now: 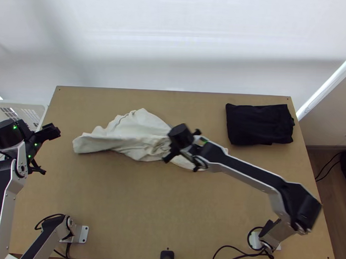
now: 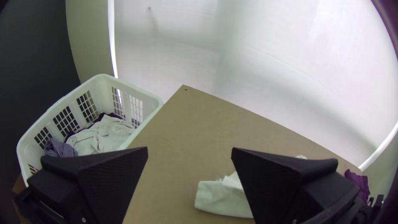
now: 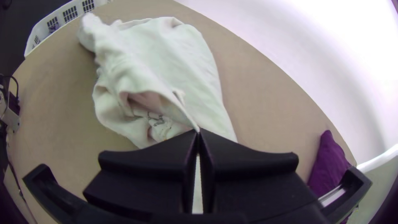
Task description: Fold the t-shirt
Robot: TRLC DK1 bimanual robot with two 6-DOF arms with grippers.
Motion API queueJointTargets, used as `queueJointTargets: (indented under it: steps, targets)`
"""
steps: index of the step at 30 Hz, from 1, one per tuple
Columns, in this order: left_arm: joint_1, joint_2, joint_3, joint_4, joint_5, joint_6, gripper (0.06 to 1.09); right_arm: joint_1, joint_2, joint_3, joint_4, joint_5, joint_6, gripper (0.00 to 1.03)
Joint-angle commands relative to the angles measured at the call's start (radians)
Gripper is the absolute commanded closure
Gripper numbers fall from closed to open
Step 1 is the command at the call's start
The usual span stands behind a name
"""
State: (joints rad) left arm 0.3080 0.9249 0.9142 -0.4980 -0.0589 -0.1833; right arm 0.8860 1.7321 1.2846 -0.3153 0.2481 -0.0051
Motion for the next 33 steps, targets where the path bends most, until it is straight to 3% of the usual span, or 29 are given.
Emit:
queueJointTargets:
  steps: [1, 12, 16, 18, 20, 24, 25, 27, 31, 33]
  targets:
    - [-0.014, 0.008, 0.008, 0.015, 0.013, -0.016, 0.1, -0.044, -0.071, -0.094, -0.001, 0.016, -0.009, 1.0]
    - [-0.027, 0.025, 0.037, 0.015, 0.011, -0.016, 0.1, -0.199, -0.123, -0.219, 0.044, 0.03, -0.012, 1.0]
    - [-0.032, 0.023, 0.04, 0.015, 0.011, -0.016, 0.1, -0.177, -0.17, -0.212, 0.102, 0.046, -0.078, 0.97]
    - [-0.032, 0.022, 0.04, 0.013, 0.011, -0.016, 0.1, -0.144, -0.206, -0.192, 0.13, 0.059, -0.107, 0.82]
    - [-0.032, 0.022, 0.038, 0.013, 0.011, -0.016, 0.1, -0.128, -0.227, -0.162, 0.131, 0.069, -0.11, 0.73]
    - [-0.035, 0.023, 0.032, 0.013, 0.011, -0.021, 0.1, -0.098, -0.258, -0.154, 0.162, 0.123, -0.213, 0.48]
    - [-0.035, 0.023, 0.032, 0.013, 0.011, -0.024, 0.1, -0.09, -0.27, -0.163, 0.173, 0.132, -0.239, 0.38]
    - [-0.037, 0.023, 0.031, 0.013, 0.011, -0.024, 0.1, -0.082, -0.292, -0.194, 0.206, 0.143, -0.273, 0.06]
    - [-0.038, 0.023, 0.028, 0.015, 0.011, -0.025, 0.1, -0.068, -0.304, -0.197, 0.197, 0.151, -0.315, 0.04]
    - [-0.038, 0.023, 0.028, 0.015, 0.011, -0.025, 0.1, -0.039, -0.327, -0.22, 0.202, 0.151, -0.386, 0.04]
